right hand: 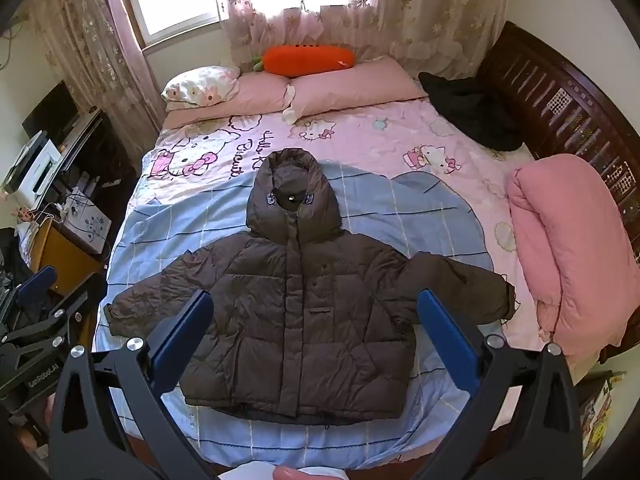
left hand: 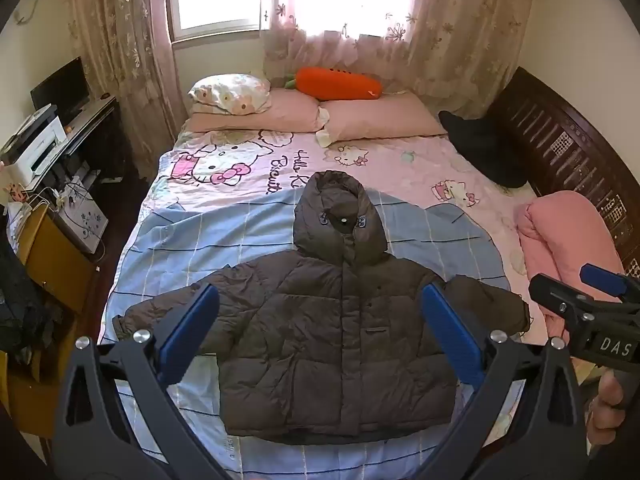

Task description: Fold large clothes

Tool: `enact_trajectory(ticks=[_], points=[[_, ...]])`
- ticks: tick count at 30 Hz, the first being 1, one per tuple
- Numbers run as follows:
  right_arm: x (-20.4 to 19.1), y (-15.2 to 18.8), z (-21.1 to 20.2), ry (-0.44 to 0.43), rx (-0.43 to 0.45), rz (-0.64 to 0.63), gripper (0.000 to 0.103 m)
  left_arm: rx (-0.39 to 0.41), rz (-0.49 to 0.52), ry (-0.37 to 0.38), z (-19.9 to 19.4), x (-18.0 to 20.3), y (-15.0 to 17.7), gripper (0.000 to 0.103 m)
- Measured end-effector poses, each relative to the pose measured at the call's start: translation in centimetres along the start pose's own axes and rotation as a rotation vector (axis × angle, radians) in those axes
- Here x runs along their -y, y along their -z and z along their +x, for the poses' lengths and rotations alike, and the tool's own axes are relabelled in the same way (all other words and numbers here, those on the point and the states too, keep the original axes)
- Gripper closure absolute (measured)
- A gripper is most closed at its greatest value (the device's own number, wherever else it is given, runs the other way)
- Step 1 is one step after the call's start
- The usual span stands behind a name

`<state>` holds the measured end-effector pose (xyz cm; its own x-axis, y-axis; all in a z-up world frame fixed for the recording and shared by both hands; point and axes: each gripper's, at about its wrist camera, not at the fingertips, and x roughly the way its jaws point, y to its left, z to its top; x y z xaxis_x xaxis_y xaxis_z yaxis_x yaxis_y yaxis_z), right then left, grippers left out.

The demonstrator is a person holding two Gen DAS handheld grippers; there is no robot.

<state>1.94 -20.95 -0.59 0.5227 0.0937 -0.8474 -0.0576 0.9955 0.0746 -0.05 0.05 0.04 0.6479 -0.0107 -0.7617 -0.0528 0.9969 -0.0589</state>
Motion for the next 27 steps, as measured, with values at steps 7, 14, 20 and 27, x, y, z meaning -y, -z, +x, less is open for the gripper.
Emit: enact_trajectory(ticks=[7, 14, 20, 27], points=[[-0.1, 0.0, 0.1, 0.003, -0.006, -0.006, 0.001, -0.021, -0.002, -0.006, 0.6, 0.4, 0.2, 0.002], [-0.5, 0.2, 0.2, 0.003, -0.012, -0.004, 0.001, -0.03, -0.011, -0.003, 0.7, -0.3, 0.1, 0.002], [-0.6, -0.2, 0.5, 0.001, -0.02, 0.002, 0.001, -0.032, -0.01, -0.008, 0.7, -0.4, 0.5, 0.002], [-0.5, 0.3, 0.9, 0.002, -0.025, -0.007, 0.001, -0.032, -0.003, -0.022, 0.9, -0.2, 0.8, 0.002]])
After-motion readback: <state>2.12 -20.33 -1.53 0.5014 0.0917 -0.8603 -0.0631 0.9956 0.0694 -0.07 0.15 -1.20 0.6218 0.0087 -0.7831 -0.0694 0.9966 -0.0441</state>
